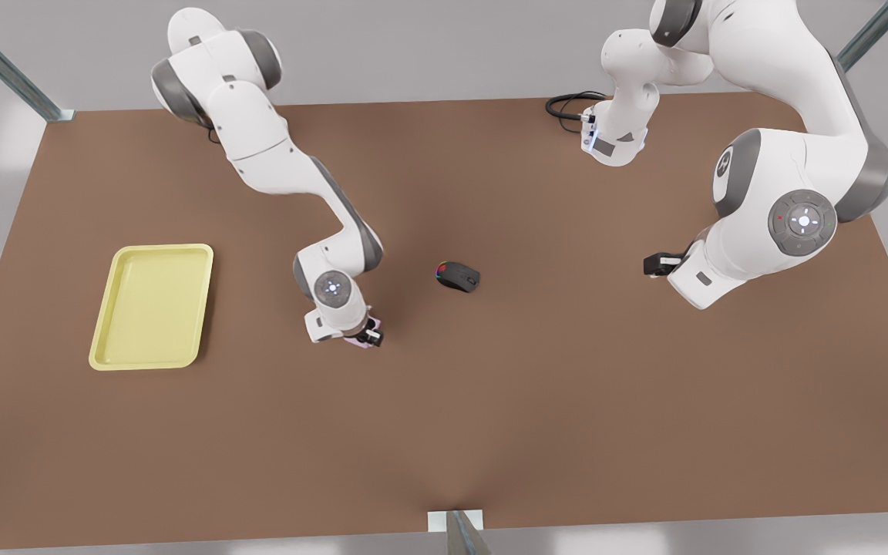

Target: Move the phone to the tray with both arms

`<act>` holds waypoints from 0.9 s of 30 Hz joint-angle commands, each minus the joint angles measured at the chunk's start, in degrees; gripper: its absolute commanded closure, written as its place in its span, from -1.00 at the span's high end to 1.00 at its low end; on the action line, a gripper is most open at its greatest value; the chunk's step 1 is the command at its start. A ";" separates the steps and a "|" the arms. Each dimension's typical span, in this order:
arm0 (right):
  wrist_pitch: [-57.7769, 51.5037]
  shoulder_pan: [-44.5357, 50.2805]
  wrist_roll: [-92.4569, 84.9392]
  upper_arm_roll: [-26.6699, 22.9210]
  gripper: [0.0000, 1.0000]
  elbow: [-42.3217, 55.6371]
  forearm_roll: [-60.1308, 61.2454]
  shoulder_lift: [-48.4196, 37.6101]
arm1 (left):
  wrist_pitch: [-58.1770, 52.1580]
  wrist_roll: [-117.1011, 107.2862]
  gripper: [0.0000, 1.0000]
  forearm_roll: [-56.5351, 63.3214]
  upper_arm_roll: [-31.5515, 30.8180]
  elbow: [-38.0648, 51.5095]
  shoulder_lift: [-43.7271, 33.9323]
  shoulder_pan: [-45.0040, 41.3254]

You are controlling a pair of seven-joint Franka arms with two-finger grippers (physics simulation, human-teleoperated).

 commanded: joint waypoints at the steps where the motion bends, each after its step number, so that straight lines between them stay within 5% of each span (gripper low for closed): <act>1: -3.63 -1.13 -3.72 0.08 0.54 -0.05 -0.15 -1.75 | -0.03 -0.11 1.00 0.03 0.00 0.05 -0.06 -0.03; 6: -11.90 -8.69 -17.60 0.17 0.54 -0.84 0.02 -6.85 | -0.03 -0.90 1.00 -0.06 -0.09 0.14 -0.06 -0.03; 17: -12.07 -32.59 -62.15 -0.27 0.54 -13.23 0.20 -14.50 | 0.32 -1.43 1.00 -0.14 -0.18 0.05 -0.06 -0.12; 23: -11.99 -35.41 -82.20 -8.01 0.54 -12.18 0.02 -14.76 | 0.32 -1.43 1.00 -0.14 -0.27 0.05 0.03 -0.21; 25: -12.07 -35.33 -82.12 -8.62 1.00 -12.36 0.46 -14.94 | 0.33 -1.43 1.00 -0.14 -0.27 0.05 0.03 -0.21; 27: -12.07 -35.24 -82.12 -8.62 1.00 -12.36 0.46 -15.12 | 0.33 -1.43 1.00 -0.14 -0.27 0.05 0.03 -0.21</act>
